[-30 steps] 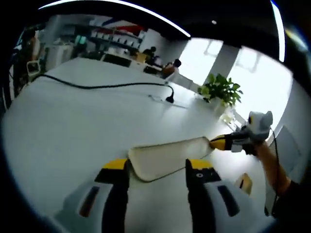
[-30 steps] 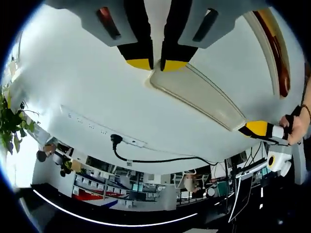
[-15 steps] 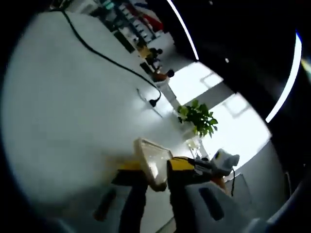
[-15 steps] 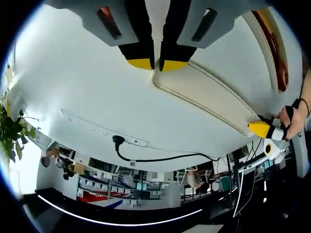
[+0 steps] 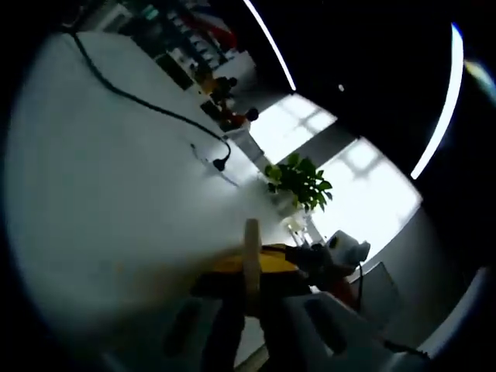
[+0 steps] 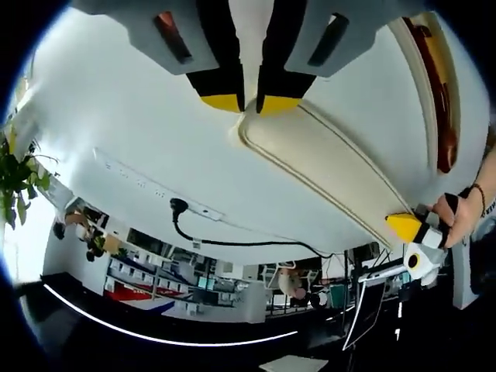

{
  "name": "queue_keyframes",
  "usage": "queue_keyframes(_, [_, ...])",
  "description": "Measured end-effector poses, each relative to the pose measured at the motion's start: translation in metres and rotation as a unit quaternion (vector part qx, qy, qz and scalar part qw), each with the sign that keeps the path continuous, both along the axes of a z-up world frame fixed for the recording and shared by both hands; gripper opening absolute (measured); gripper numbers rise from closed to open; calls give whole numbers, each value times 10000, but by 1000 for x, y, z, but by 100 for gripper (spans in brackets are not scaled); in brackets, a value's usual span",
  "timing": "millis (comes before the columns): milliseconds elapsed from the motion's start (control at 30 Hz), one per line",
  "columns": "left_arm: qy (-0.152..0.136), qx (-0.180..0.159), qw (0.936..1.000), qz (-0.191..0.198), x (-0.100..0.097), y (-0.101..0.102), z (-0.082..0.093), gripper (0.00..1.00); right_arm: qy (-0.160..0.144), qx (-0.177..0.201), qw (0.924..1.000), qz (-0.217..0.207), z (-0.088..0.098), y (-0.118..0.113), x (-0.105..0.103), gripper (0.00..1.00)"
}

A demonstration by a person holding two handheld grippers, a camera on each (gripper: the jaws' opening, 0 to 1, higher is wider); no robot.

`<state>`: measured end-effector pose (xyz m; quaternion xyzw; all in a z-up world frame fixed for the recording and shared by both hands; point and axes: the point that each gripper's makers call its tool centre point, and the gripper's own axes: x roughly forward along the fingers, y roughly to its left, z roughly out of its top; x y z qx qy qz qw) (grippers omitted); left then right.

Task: Arrange the utensils inside the cutlery case until each visible utensil rests in its matching compartment.

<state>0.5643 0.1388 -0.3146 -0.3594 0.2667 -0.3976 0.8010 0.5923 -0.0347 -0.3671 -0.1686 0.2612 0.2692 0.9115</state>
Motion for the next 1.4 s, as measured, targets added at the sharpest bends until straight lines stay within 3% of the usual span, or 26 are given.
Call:
queue_keyframes(167, [-264,182,9994,-125,-5,-4,2,2,-127,-108,9996,247,2,-1,-3,7])
queue_keyframes(300, [-585,408,9969,-328,-15,-9,1,2,-182,-291,9992,221,6,-9,-2,20])
queue_keyframes(400, [-883,632,9927,-523,-22,-13,0,2,-326,-274,9987,269,18,-11,-4,19])
queue_keyframes(533, [-1399,1117,9802,-847,-35,-19,-3,2,-646,-524,9943,662,37,-4,-13,19])
queue_keyframes(600, [-1653,1465,9704,-981,-40,-21,-6,2,-775,-868,9879,1023,42,3,-18,20])
queue_keyframes(667, [-1893,1930,9554,-1187,-45,-21,-12,2,-970,-1276,9757,1495,48,13,-25,20])
queue_keyframes(700, [-2083,2229,9430,-1329,-48,-22,-16,2,-1045,-1458,9693,1683,49,17,-28,20])
queue_keyframes(767, [-2309,2658,9237,-1509,-52,-21,-22,1,-1200,-1944,9481,2210,51,29,-36,21])
queue_keyframes(833, [-2451,2835,9133,-1593,-53,-23,-24,1,-1330,-2205,9313,2577,53,41,-41,21])
queue_keyframes(867, [-2482,2853,9119,-1596,-54,-24,-23,1,-1333,-2286,9229,2798,54,49,-45,21])
queue_keyframes(933, [-2715,3020,8978,-1702,-55,-25,-21,1,-1300,-2375,9106,3124,56,63,-50,21])
queue_keyframes(1067, [-3060,3204,8756,-1926,-59,-28,-18,1,-1200,-2708,8854,3583,51,76,-55,21])
queue_keyframes(1233, [-3307,3341,8590,-2027,-62,-28,-16,1,-770,-2878,8733,3855,32,73,-59,19])
queue_keyframes(1333, [-3375,3369,8540,-2079,-62,-27,-17,1,-751,-2871,8734,3861,28,69,-56,11])
queue_keyframes(1400, [-3411,3446,8496,-2077,-61,-26,-18,2,-563,-2686,8793,3891,30,69,-60,6])
